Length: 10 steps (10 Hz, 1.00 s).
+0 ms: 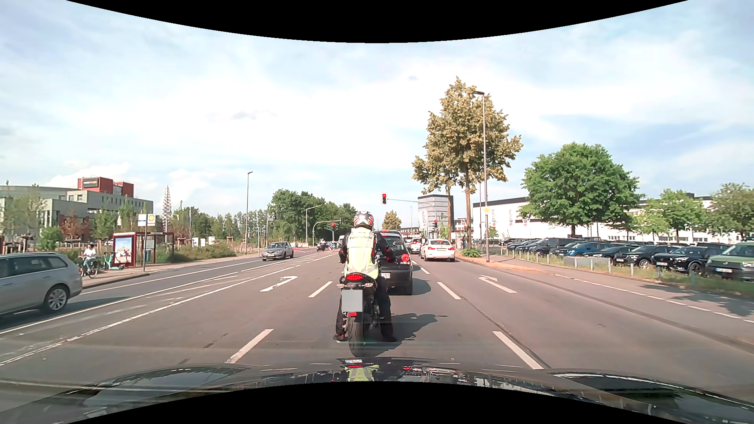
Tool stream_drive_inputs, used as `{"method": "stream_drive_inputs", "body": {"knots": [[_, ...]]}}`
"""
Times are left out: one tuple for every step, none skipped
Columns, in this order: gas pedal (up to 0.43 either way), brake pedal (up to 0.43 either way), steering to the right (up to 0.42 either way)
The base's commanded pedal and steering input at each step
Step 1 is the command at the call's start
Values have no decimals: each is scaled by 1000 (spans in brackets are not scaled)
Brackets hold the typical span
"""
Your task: Follow the waypoints while adhering to traffic rules and regulations
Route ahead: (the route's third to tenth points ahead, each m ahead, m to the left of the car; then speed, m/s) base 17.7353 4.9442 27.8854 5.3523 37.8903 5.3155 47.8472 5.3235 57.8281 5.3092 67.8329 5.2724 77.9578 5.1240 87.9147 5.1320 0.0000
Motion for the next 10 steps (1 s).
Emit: {"method": "stream_drive_inputs", "body": {"knots": [[0, 0, -6], [0, 0, -6], [0, 0, -6], [0, 0, -6], [0, 0, -6], [0, 0, -6], [0, 0, -6], [0, 0, -6], [0, 0, -6], [0, 0, -6]]}}
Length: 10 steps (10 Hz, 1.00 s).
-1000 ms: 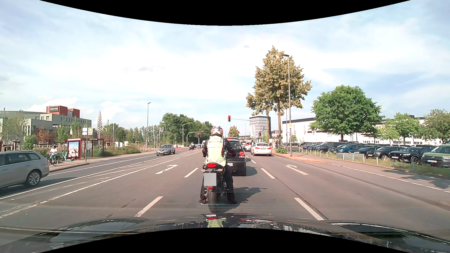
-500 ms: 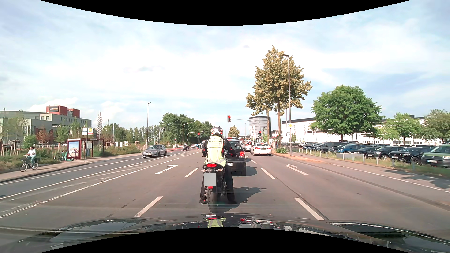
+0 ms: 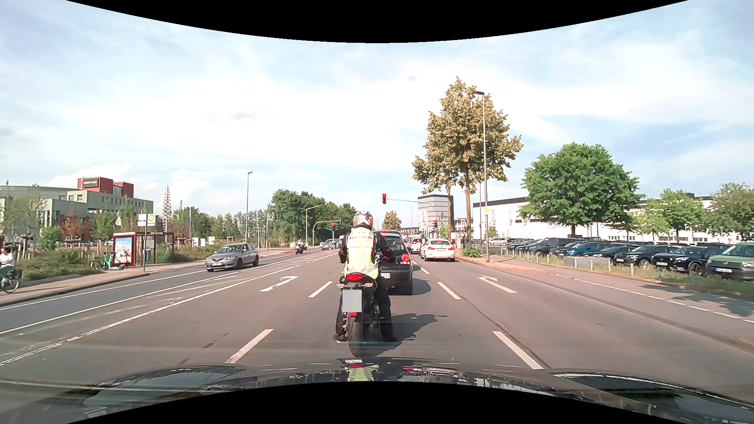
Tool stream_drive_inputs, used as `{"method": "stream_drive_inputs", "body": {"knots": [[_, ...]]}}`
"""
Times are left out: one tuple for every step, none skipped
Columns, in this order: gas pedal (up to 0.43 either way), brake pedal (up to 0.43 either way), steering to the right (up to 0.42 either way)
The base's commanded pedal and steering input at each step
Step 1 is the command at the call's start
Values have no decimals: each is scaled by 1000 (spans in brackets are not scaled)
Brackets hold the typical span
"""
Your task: Follow the waypoints while adhering to traffic rules and regulations
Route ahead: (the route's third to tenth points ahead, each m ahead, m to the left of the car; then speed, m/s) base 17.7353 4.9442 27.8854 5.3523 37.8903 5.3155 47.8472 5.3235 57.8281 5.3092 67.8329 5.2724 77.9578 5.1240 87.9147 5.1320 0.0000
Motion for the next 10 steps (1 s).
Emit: {"method": "stream_drive_inputs", "body": {"knots": [[0, 0, -6], [0, 0, -6], [0, 0, -6], [0, 0, -6], [0, 0, -6], [0, 0, -6], [0, 0, -6], [0, 0, -6], [0, 0, -6], [0, 0, -6]]}}
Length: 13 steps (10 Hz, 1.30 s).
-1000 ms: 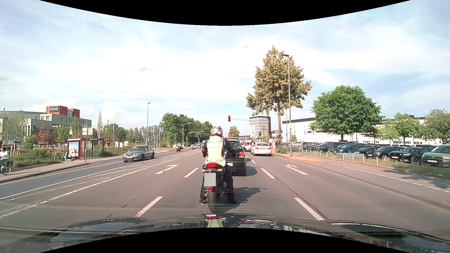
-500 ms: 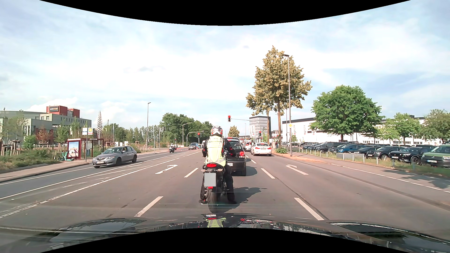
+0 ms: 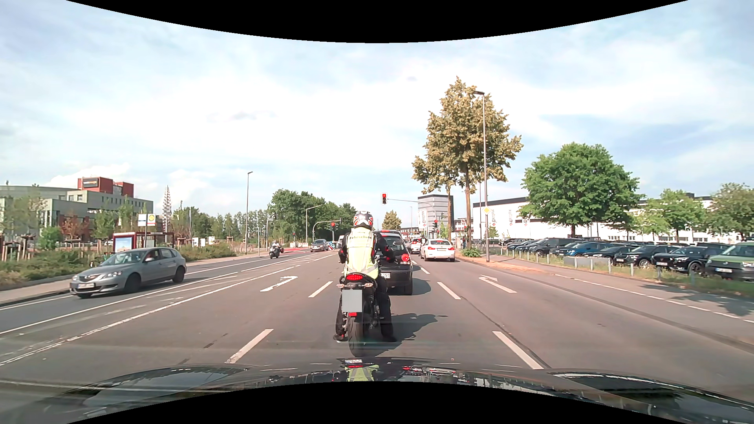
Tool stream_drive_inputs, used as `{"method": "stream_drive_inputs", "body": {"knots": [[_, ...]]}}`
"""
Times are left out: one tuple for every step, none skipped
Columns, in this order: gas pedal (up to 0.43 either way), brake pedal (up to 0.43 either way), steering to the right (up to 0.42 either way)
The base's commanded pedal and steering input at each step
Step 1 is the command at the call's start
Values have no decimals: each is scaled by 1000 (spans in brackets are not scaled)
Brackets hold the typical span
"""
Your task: Follow the waypoints while adhering to traffic rules and regulations
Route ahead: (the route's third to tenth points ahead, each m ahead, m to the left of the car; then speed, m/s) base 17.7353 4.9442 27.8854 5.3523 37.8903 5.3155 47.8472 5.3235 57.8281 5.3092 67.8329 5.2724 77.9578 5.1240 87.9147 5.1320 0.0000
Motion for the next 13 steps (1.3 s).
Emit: {"method": "stream_drive_inputs", "body": {"knots": [[0, 0, -6], [0, 0, -6], [0, 0, -6], [0, 0, -6], [0, 0, -6], [0, 0, -6], [0, 0, -6], [0, 0, -6], [0, 0, -6], [0, 0, -6], [0, 0, -6], [0, 0, -6], [0, 0, -6]]}}
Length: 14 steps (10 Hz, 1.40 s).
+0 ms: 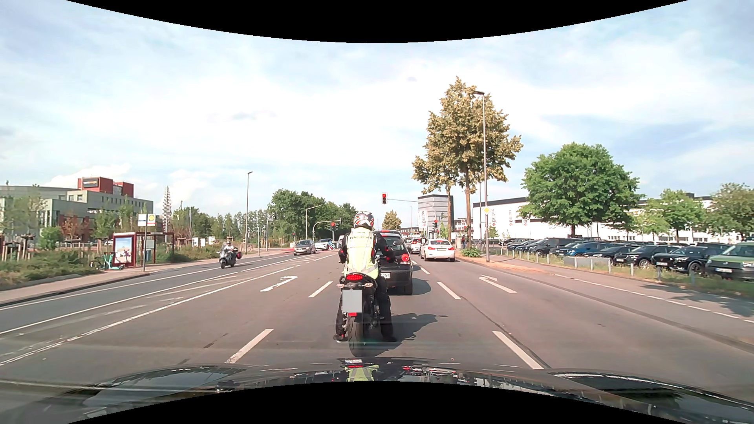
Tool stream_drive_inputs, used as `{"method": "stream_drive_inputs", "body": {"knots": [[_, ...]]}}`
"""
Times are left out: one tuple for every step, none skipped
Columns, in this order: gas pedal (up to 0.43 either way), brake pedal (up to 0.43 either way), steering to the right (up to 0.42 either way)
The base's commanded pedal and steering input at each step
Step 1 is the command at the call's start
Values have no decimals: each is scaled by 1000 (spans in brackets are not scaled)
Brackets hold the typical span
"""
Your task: Follow the waypoints while adhering to traffic rules and regulations
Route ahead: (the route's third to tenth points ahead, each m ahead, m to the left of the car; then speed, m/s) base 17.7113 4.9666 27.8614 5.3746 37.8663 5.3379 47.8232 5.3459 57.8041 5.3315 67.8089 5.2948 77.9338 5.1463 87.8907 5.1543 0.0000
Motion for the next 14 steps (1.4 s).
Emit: {"method": "stream_drive_inputs", "body": {"knots": [[0, 0, -6], [0, 0, -6], [0, 0, -6], [0, 0, -6], [0, 0, -6], [0, 0, -6], [0, 0, -6], [0, 0, -6], [0, 0, -6], [0, 0, -6], [0, 0, -6], [0, 0, -6], [0, 0, -6], [0, 0, -6]]}}
